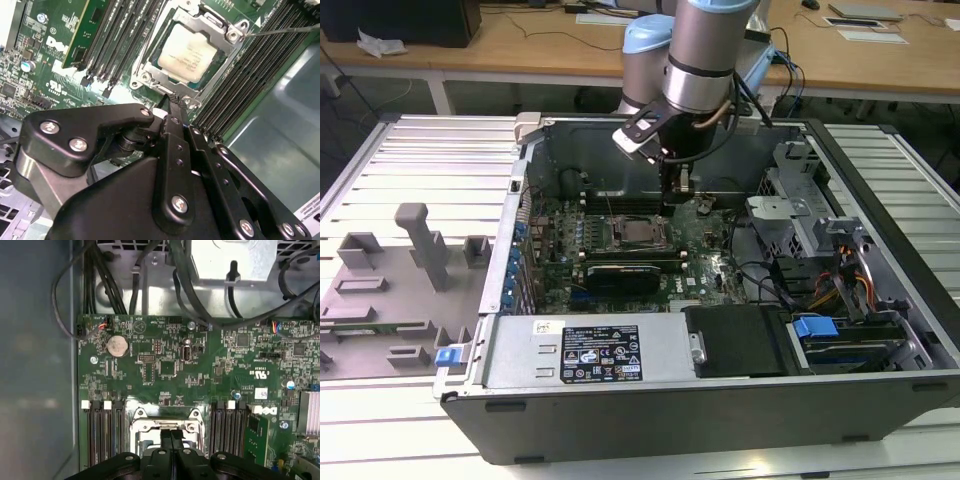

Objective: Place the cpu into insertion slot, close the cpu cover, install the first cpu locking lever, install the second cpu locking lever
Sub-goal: 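Close the cpu cover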

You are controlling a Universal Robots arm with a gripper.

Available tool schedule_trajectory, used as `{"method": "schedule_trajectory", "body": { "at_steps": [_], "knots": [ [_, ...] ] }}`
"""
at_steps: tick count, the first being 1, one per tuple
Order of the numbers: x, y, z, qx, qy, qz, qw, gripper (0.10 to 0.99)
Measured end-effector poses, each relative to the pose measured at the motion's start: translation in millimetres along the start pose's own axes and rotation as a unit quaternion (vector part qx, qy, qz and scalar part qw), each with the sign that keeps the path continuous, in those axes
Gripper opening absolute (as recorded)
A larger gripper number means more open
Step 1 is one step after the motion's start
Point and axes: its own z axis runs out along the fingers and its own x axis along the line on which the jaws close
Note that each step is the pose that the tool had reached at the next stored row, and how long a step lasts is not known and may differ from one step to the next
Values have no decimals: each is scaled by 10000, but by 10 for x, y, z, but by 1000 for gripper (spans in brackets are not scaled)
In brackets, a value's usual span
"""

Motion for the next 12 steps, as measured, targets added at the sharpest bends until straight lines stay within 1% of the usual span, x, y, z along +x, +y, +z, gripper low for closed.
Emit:
{"method": "schedule_trajectory", "body": {
  "at_steps": [1,2,3,4,6,7,9,11,12],
  "knots": [
    [1,-25,1,-20,-1,1,10000,106],
    [2,-68,7,-67,0,1,10000,106],
    [2,-98,10,-96,0,2,10000,106],
    [3,-153,15,-146,-2,3,9999,106],
    [4,-212,21,-191,-4,4,9998,106],
    [5,-258,28,-227,-3,4,9997,106],
    [6,-323,37,-275,-5,5,9996,106],
    [7,-384,45,-313,-5,7,9995,106],
    [8,-400,46,-324,-6,7,9995,106]
  ]
}}
